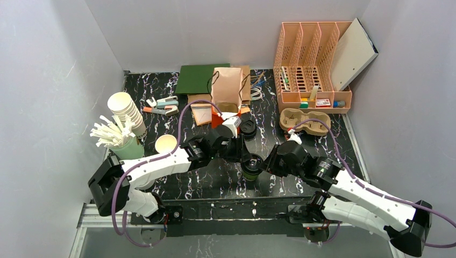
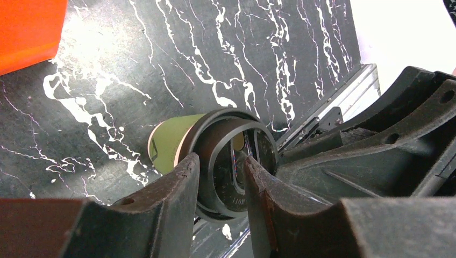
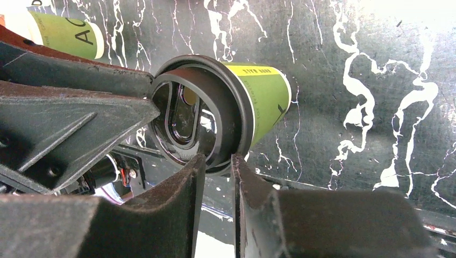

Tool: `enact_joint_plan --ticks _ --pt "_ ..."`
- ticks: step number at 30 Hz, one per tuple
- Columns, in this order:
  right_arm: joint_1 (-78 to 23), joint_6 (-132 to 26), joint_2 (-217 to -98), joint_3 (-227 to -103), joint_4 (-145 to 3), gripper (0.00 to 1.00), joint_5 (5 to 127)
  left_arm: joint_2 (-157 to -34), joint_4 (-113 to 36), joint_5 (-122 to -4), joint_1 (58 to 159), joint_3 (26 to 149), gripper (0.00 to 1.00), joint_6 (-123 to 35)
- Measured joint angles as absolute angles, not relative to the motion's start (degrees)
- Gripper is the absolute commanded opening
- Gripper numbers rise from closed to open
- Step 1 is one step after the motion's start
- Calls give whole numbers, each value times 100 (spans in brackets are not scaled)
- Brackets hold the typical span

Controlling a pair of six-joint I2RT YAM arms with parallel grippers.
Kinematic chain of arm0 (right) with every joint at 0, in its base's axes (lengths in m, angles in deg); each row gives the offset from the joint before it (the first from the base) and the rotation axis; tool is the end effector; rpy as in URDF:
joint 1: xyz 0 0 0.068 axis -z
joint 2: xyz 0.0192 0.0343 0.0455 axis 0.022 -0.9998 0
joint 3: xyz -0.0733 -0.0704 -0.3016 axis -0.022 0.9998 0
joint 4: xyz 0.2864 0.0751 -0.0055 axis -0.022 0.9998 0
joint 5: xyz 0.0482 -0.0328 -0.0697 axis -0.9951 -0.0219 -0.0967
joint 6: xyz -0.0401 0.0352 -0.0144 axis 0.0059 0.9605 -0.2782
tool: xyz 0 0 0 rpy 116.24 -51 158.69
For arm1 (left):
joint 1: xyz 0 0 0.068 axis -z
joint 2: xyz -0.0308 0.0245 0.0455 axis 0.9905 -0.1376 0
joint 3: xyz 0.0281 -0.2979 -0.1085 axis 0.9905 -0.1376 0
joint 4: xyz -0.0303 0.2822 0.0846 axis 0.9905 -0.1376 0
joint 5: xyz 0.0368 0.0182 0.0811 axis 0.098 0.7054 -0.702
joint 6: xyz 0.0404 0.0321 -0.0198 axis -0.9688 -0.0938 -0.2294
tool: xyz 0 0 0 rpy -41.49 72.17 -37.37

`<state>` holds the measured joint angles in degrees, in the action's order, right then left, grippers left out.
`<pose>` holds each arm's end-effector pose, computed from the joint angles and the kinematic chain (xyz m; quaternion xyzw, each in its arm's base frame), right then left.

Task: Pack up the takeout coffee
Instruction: Adjust the cup lid on the coffee cup.

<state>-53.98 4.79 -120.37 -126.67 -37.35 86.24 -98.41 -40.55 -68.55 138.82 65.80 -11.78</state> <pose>0.1025 0.1335 0.2844 0.1186 0.8972 0.3085 0.2929 0.1804 -0.2782 0.2884 0.1061 0.8493 -0.4109 0.3140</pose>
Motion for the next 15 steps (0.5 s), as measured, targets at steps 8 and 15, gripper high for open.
enact_joint_plan --ticks 8,15 --pt "-5398 486 -12026 -12667 -3720 32 8687 -9870 -3978 -6864 13882 6580 32 -1202" --pt "-5398 488 -12032 -12667 -3731 31 8674 -9870 -3991 -6864 13882 6565 29 -1226"
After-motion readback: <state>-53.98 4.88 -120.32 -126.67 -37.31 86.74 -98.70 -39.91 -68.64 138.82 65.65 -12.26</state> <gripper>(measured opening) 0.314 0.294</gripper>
